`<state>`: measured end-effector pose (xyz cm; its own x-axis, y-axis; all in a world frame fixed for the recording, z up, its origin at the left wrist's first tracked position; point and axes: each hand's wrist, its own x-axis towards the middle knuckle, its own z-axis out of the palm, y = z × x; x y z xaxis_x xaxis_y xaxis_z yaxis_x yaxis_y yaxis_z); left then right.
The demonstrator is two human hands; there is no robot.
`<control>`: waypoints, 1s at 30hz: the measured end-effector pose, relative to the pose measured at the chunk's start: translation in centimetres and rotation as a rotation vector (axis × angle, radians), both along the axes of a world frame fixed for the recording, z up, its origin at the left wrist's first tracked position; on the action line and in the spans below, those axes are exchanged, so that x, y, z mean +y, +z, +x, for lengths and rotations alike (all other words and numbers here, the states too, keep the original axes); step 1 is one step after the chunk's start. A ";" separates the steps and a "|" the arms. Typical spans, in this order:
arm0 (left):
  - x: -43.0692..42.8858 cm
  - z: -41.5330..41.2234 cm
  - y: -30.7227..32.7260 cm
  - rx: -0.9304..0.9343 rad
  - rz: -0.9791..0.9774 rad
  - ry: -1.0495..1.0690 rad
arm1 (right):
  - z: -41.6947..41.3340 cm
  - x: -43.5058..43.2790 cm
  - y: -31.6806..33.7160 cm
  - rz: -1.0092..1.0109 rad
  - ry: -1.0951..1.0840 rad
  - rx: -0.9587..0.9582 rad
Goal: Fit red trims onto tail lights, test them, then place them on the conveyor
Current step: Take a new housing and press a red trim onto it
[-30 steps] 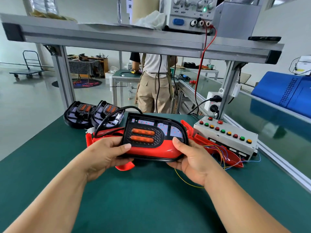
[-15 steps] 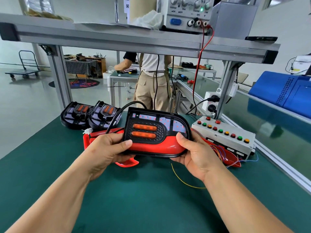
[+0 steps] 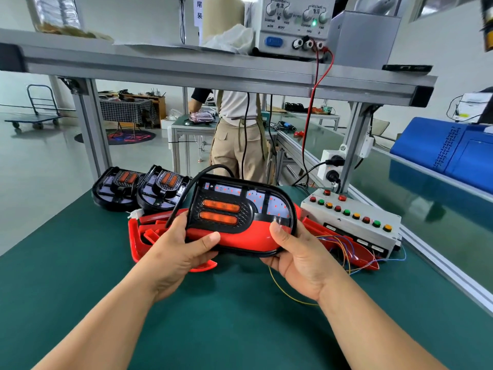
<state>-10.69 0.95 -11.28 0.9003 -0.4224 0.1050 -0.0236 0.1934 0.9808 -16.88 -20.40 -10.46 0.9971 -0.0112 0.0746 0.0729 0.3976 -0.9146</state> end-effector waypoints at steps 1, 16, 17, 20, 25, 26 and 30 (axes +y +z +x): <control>0.3 0.1 0.0 -0.001 -0.001 -0.013 | 0.0 0.0 0.0 0.007 0.018 0.003; -0.3 -0.1 0.6 -0.180 0.035 0.131 | -0.2 0.2 0.6 -0.033 -0.039 -0.065; -0.4 -0.1 0.7 -0.180 0.029 0.133 | -0.2 0.2 0.7 -0.027 -0.044 -0.066; -0.7 -0.2 0.6 -0.166 0.033 0.140 | -0.2 0.1 0.7 -0.003 -0.047 -0.046; -0.4 -0.1 0.3 -0.192 0.097 0.097 | -0.2 0.0 0.5 0.038 -0.018 0.005; -0.3 -0.1 0.3 -0.187 0.096 0.060 | -0.2 -0.1 0.5 0.055 -0.012 0.005; 0.0 0.0 0.3 -0.085 0.020 -0.065 | 0.0 -0.5 0.4 0.122 -0.011 0.015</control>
